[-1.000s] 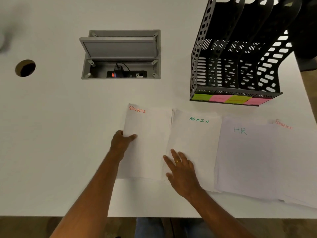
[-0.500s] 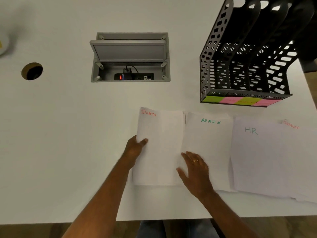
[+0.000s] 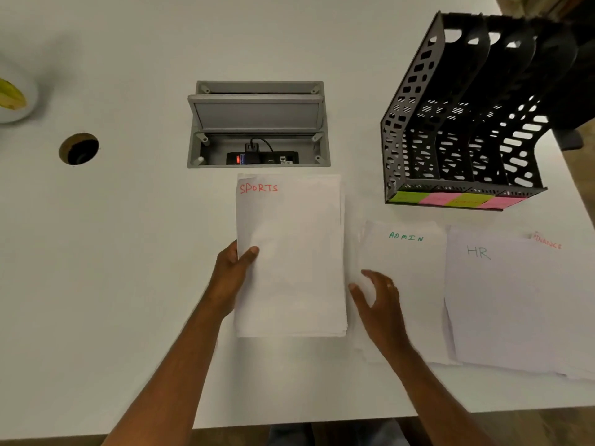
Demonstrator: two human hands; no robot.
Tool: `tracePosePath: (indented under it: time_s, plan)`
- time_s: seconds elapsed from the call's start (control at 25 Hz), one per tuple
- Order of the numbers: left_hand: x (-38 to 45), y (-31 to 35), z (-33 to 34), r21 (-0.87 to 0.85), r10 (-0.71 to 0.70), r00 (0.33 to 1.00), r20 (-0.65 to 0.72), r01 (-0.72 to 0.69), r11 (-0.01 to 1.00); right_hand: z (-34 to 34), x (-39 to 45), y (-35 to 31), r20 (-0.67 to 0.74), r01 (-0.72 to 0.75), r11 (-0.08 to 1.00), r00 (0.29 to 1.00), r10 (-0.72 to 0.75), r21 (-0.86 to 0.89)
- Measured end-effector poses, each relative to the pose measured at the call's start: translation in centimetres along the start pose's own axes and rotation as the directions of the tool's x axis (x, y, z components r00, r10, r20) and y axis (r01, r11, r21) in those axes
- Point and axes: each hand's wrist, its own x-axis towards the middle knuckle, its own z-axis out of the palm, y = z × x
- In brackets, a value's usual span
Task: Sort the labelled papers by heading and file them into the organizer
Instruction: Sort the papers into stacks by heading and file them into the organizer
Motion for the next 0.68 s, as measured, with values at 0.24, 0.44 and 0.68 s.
tracePosePath:
  time_s: [0.24, 0.44, 0.68]
  plan:
    - [-2.1, 3.3, 1.0, -0.13, 0.072, 0.986, 0.15, -0.053, 0.99, -0.9, 3.5, -9.6, 0.298, -0.183, 0.73, 0.954, -0.029, 0.659]
    - [-3.2, 5.3, 3.9, -0.158, 0.17, 0.985, 0.027, -0.164, 0.974, -0.6, 1.9, -11.0, -0.18, 0.135, 0.845, 0.983, -0.047, 0.518]
    - [-3.4, 4.0, 4.7, -0.027, 0.215, 0.971, 0.104, -0.213, 0.977, 0.8, 0.0, -7.9, -0.2, 0.185, 0.932, 0.972, -0.126, 0.313]
